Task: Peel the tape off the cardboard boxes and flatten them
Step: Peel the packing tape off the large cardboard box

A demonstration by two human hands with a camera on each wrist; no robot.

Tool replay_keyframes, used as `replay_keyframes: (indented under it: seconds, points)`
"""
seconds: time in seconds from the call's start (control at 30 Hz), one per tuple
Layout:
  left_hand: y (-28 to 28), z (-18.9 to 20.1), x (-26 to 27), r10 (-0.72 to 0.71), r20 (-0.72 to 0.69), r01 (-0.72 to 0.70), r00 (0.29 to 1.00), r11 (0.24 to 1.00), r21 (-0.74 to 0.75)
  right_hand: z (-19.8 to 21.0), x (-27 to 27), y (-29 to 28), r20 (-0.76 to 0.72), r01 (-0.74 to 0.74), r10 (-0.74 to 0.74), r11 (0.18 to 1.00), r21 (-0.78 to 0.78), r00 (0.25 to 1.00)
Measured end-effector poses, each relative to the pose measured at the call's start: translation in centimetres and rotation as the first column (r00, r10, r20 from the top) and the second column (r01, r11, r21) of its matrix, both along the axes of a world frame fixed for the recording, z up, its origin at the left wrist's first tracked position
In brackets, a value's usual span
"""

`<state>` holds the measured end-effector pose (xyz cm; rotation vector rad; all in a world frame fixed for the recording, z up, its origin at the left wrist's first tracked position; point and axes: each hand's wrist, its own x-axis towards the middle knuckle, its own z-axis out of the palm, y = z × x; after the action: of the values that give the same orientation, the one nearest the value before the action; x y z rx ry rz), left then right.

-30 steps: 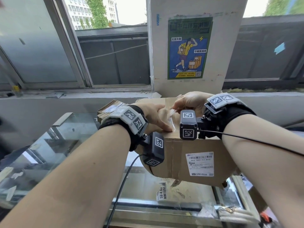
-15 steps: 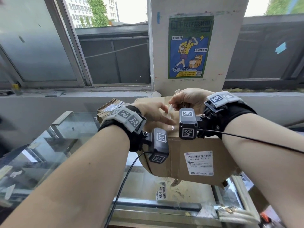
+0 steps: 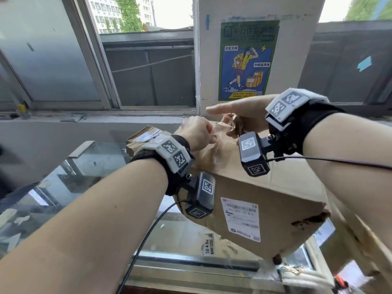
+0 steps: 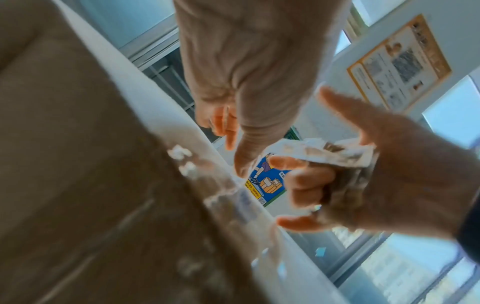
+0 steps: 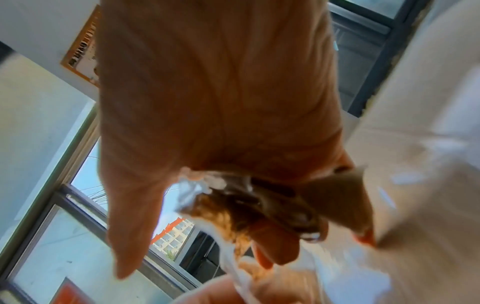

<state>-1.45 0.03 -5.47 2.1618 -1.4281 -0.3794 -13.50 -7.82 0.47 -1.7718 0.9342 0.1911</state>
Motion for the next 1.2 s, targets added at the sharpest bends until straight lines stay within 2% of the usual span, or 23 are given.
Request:
replay_keyframes:
  seconds: [0.07, 0.1, 0.17, 0.23, 0.33, 0.43, 0.5, 0.6, 0.63, 0.67, 0.73, 0.8, 0.97, 1.07, 1.13, 1.2]
  points:
    - [0.1, 0.3, 0.4, 0.03, 0.01, -0.029, 1.0, 0.999, -0.021, 0.8, 0.1, -0.2, -0.06, 0.002, -0.005, 0.998, -0.057, 0.998]
    - [0.2, 0.5, 0.7, 0.047, -0.024, -0.047, 0.999, 0.999, -0.013, 1.0, 0.1, -0.1, -0.104, -0.027, 0.011, 0.988, -0.15, 0.994]
    - [0.3, 1.0, 1.1, 0.073, -0.112, -0.073, 0.991, 0.997, 0.003, 1.2, 0.5, -0.1, -0.19, -0.135, 0.062, 0.906, -0.401, 0.98]
    - [0.4, 1.5, 1.4, 0.086, -0.205, -0.086, 0.975, 0.996, 0.009, 1.3, 1.1, 0.2, -0.206, -0.212, 0.121, 0.832, -0.513, 0.971]
    - [0.7, 1.6, 1.6, 0.104, -0.328, -0.095, 0.939, 0.994, 0.044, 0.9, 2.2, 1.0, -0.282, -0.353, 0.235, 0.785, -0.509, 0.93]
    - [0.8, 0.9, 2.5, 0.076, -0.294, -0.054, 0.953, 0.995, 0.082, -0.1, 2.7, 1.0, -0.347, -0.41, 0.245, 0.72, -0.56, 0.905]
    - [1.1, 0.7, 2.9, 0.076, -0.321, -0.052, 0.944, 0.995, 0.081, -0.4, 2.8, 0.5, -0.3, -0.379, 0.247, 0.746, -0.548, 0.921]
    - [1.3, 0.8, 3.1, 0.049, -0.29, -0.018, 0.956, 0.994, 0.108, -0.4, 3.2, 0.4, -0.25, -0.339, 0.252, 0.845, -0.414, 0.935]
    - [1.5, 1.0, 3.1, 0.032, -0.26, 0.001, 0.965, 0.992, 0.125, -0.4, 3.5, 0.5, -0.296, -0.377, 0.268, 0.824, -0.422, 0.917]
    - [1.7, 1.2, 2.9, 0.013, -0.226, 0.022, 0.974, 0.989, 0.149, -0.5, 3.7, 0.8, -0.372, -0.439, 0.279, 0.765, -0.472, 0.885]
    - [2.1, 1.6, 2.4, -0.031, -0.16, 0.067, 0.987, 0.973, 0.22, -0.7, 4.1, 1.4, -0.519, -0.568, 0.274, 0.588, -0.576, 0.81]
    - [2.4, 2.0, 1.8, -0.045, -0.124, 0.079, 0.991, 0.955, 0.285, -0.8, 4.3, 1.5, -0.558, -0.62, 0.286, 0.487, -0.615, 0.779]
    - [2.5, 1.6, 0.6, -0.081, -0.189, 0.123, 0.979, 0.967, 0.223, -1.0, 4.7, 1.6, -0.516, -0.624, 0.351, 0.406, -0.668, 0.781]
    - [2.2, 0.8, 0.7, -0.061, -0.208, 0.118, 0.976, 0.955, 0.272, -1.9, 4.7, 1.9, -0.512, -0.595, 0.308, 0.337, -0.729, 0.802]
    - [2.0, 0.4, 0.6, -0.042, -0.179, 0.095, 0.983, 0.949, 0.301, -2.1, 4.7, 1.9, -0.513, -0.591, 0.296, 0.328, -0.737, 0.805]
    - [1.8, 0.3, 0.4, -0.034, -0.16, 0.084, 0.987, 0.946, 0.314, -2.0, 4.6, 1.8, -0.53, -0.615, 0.314, 0.352, -0.705, 0.788]
